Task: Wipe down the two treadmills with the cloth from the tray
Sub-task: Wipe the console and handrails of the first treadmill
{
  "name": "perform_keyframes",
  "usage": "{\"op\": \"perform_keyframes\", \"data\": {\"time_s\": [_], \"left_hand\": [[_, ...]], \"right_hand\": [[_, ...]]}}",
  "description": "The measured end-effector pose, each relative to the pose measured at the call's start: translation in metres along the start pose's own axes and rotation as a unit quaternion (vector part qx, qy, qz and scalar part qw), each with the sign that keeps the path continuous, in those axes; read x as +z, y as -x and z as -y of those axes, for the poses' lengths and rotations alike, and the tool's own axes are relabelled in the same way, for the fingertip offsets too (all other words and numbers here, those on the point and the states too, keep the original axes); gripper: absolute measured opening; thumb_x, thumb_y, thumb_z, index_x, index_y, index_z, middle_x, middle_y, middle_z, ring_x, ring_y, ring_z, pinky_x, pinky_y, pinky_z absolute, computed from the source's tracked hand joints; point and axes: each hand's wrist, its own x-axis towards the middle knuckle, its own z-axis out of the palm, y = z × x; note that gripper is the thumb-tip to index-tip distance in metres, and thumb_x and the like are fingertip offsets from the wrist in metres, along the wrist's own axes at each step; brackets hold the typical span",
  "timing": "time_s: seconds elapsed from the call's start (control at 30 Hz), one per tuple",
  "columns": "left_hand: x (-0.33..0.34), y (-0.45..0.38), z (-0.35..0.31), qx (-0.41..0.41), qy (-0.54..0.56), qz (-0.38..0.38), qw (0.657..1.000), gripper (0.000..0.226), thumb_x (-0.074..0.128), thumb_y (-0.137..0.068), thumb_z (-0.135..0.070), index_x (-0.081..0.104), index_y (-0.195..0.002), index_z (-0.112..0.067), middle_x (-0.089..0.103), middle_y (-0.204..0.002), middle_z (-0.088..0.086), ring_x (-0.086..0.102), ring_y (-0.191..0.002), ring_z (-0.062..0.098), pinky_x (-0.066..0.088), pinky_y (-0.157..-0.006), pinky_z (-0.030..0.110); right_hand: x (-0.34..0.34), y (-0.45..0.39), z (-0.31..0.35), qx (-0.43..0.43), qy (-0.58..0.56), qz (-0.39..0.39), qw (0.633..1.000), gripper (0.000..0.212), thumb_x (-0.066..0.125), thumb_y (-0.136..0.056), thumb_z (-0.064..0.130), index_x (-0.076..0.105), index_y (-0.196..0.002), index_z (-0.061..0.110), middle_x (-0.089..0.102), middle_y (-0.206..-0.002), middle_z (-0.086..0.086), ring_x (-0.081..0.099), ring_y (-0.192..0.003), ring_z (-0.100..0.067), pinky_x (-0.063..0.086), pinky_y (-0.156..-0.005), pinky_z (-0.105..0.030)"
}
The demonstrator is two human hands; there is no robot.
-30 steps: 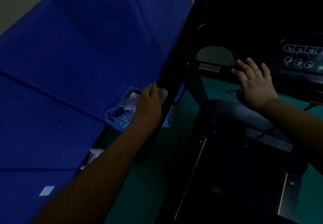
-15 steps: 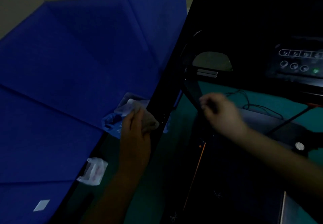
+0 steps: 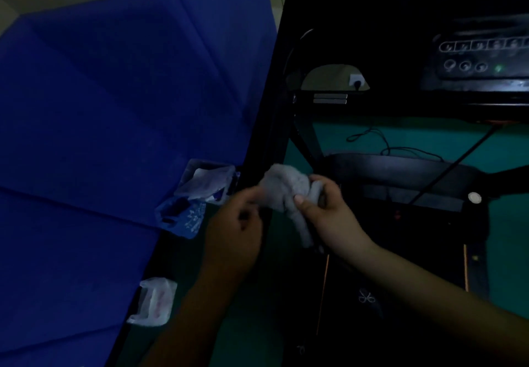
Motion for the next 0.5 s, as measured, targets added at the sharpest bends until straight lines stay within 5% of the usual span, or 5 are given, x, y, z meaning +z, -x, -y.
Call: {"op": "perform_keyframes", "data": {"time_s": [0.07, 0.17, 0.33, 0.43, 0.5], "left_hand": [[-0.010, -0.010, 0.023, -0.011, -0.050, -0.073, 0.996, 0.028, 0.049, -0.097, -0.018, 0.055, -0.122, -0.028, 0.059, -0.115, -0.009, 0.057, -0.104, 0.002, 0.049, -0.090, 0.025], [-0.009, -0.021, 0.051, -0.045, -0.075, -0.013, 0.996, 0.054, 0.042, -0.095, -0.049, 0.041, -0.140, -0.020, 0.045, -0.141, 0.000, 0.044, -0.127, 0.014, 0.039, -0.107, 0.044], [0.006, -0.023, 0.068, 0.000, -0.091, 0.001, 0.996, 0.065, 0.027, -0.092, -0.057, 0.031, -0.147, -0.022, 0.042, -0.147, -0.004, 0.037, -0.136, 0.009, 0.034, -0.111, 0.041], [0.008, -0.022, 0.070, 0.003, -0.108, -0.015, 0.994, 0.064, 0.025, -0.092, -0.058, 0.033, -0.146, -0.024, 0.046, -0.144, -0.004, 0.042, -0.132, 0.009, 0.039, -0.107, 0.042], [0.008, -0.021, 0.068, -0.009, -0.119, -0.015, 0.993, 0.065, 0.025, -0.090, -0.061, 0.033, -0.145, -0.028, 0.048, -0.142, -0.004, 0.046, -0.128, 0.011, 0.042, -0.103, 0.044]], "right_hand": [[0.001, -0.015, -0.008, -0.032, 0.002, -0.100, 0.995, 0.035, 0.057, -0.094, 0.026, 0.044, -0.126, 0.022, 0.061, -0.115, -0.002, 0.062, -0.102, -0.014, 0.053, -0.089, -0.033], [0.011, -0.054, -0.008, -0.044, -0.005, -0.140, 0.989, 0.036, 0.048, -0.097, 0.038, 0.045, -0.130, 0.022, 0.059, -0.123, -0.005, 0.059, -0.108, -0.019, 0.049, -0.095, -0.040], [0.053, -0.104, -0.006, -0.078, 0.034, -0.128, 0.988, 0.045, 0.043, -0.099, 0.031, 0.040, -0.143, 0.022, 0.049, -0.139, -0.007, 0.049, -0.125, -0.019, 0.039, -0.104, -0.029], [0.072, -0.051, -0.043, -0.105, 0.047, -0.114, 0.987, 0.040, 0.043, -0.101, 0.019, 0.038, -0.141, 0.023, 0.048, -0.125, 0.001, 0.051, -0.106, 0.015, 0.039, -0.085, -0.003], [0.084, -0.003, -0.058, -0.120, 0.060, -0.080, 0.988, 0.045, 0.043, -0.101, 0.012, 0.032, -0.141, 0.030, 0.043, -0.123, 0.002, 0.048, -0.099, 0.020, 0.036, -0.078, 0.005]]}}
